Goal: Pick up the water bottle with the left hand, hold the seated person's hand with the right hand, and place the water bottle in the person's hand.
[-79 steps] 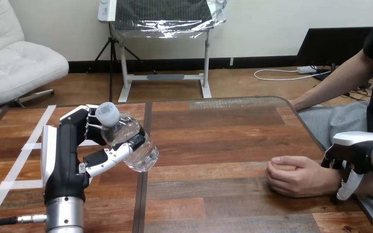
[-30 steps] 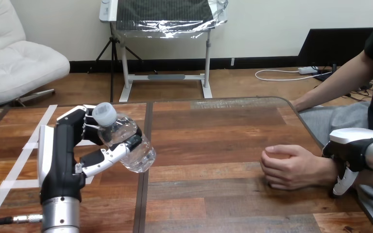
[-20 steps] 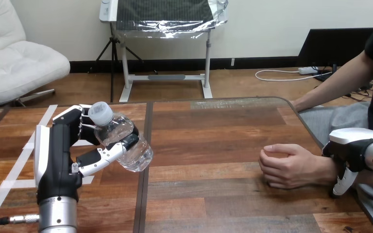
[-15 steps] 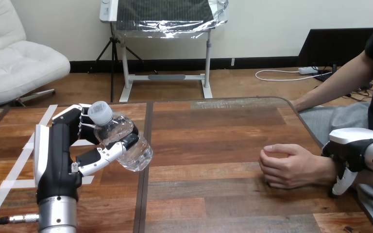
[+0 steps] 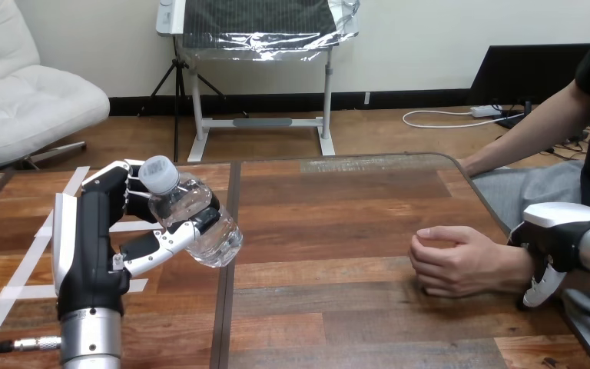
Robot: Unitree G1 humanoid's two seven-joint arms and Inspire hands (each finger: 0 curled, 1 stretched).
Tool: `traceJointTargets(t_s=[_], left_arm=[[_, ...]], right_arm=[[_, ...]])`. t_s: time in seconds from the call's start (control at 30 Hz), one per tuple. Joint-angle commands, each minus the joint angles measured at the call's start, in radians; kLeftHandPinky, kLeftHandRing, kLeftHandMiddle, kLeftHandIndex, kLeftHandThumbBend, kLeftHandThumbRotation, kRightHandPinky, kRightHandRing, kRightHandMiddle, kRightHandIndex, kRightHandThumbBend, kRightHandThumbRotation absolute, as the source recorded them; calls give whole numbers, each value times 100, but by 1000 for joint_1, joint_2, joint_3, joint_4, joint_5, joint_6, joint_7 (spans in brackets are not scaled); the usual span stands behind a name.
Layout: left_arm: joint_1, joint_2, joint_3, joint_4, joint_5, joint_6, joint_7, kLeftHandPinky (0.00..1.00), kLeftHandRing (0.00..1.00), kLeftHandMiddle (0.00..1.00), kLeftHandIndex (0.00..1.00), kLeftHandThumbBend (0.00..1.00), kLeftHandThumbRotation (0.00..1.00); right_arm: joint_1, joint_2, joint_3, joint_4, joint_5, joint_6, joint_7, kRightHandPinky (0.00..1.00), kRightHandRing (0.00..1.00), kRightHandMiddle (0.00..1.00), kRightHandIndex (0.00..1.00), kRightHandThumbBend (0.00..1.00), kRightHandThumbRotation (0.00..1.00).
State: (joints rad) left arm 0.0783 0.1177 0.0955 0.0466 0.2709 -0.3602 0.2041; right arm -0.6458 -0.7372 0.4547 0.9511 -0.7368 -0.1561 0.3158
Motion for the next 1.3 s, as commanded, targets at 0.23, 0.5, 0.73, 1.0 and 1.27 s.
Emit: traceJointTargets(t_s=[0.23,0.5,0.73,1.0,1.27], left_arm=[[-57,8,6,-63,-12,-2,-2,42,42,44,50,64,0],[-57,6,6,-70,-4,9,1,42,41,44,50,64,0],[-56,4,6,-73,-3,10,4,42,41,44,50,64,0],[-55,3,5,-78,-2,14,5,42,42,44,50,64,0],[-55,3,5,-79,-1,11,8,42,42,44,50,64,0]], right_arm=[[22,76,27,70,4,-1,-55,35,47,61,76,65,0],[11,86,26,100,11,-10,-92,28,39,55,83,61,0],[12,86,30,119,8,-46,-161,30,42,56,72,61,0],[0,90,46,148,-7,-44,-208,31,43,55,66,63,0],[-5,98,33,146,3,-22,-224,24,36,48,53,63,0]])
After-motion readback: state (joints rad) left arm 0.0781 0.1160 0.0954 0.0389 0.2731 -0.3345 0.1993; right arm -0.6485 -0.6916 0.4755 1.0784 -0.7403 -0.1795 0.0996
